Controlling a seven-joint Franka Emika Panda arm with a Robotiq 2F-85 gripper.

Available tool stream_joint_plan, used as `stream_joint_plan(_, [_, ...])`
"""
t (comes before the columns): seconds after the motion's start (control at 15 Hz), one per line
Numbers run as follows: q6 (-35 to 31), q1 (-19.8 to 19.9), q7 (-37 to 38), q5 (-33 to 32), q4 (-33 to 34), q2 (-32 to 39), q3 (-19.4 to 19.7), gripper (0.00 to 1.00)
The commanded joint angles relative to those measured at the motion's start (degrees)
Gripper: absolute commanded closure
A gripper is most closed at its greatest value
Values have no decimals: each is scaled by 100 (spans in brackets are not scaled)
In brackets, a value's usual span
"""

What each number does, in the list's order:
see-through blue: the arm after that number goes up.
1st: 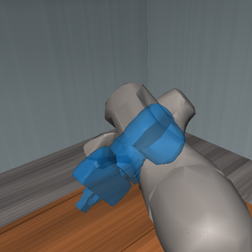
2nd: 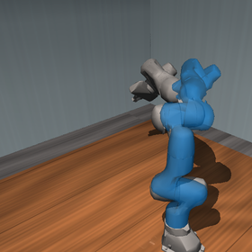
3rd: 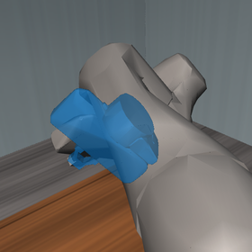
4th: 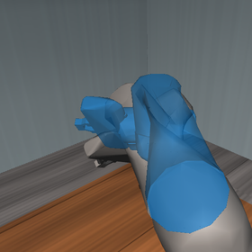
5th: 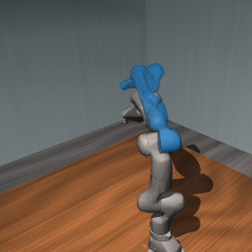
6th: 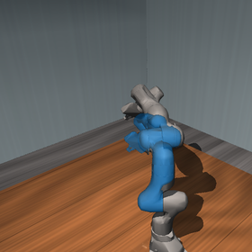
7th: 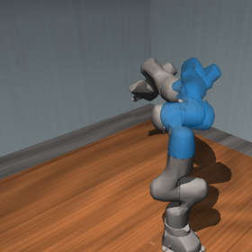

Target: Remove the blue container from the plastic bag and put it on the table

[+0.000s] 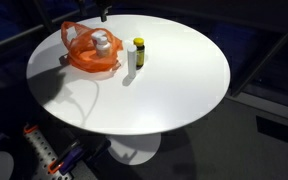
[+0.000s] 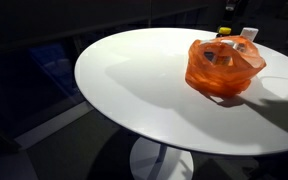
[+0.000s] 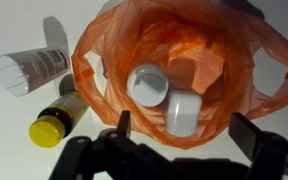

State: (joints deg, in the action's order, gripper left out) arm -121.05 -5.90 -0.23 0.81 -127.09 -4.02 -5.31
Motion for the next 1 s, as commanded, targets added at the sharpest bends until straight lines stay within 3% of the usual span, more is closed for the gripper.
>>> stream_joint_plan(0.0, [-234, -20, -109, -22, 18, 149, -36, 0])
stream_joint_plan(0.93, [-1272, -100, -678, -76, -208, 761, -133, 0])
